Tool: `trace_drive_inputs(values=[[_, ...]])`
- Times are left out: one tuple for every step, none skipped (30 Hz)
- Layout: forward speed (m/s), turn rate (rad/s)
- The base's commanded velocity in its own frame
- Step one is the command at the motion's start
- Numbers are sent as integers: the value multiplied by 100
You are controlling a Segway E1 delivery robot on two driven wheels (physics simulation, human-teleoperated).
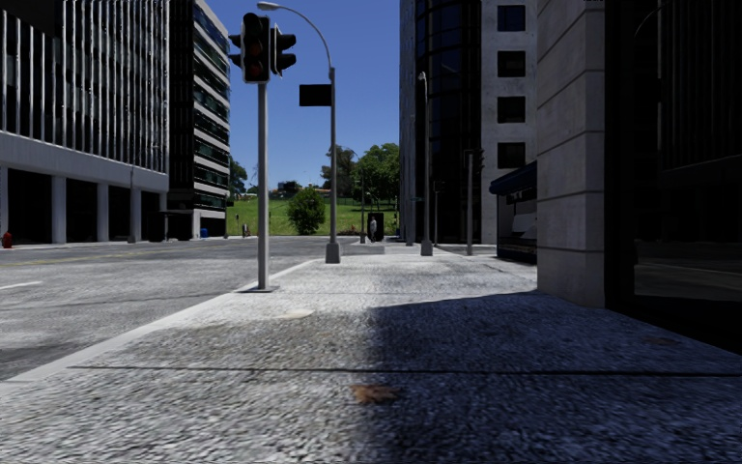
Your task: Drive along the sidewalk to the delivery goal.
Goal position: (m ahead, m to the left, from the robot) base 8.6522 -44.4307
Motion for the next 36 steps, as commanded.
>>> trace_drive_inputs(values=[[200,0],[200,0],[200,0],[200,0],[200,0],[200,0],[200,0],[200,0],[200,0],[200,0],[200,0],[200,0],[200,0],[200,0],[200,0],[200,-1],[200,-3],[200,-6],[200,-6],[200,-7],[200,-8],[200,-8],[200,-8],[200,-8],[200,-8],[200,-8],[200,-8],[200,-9],[200,-13],[200,-17],[200,-17],[200,-20],[200,-24],[200,-24],[200,-28],[200,-36]])
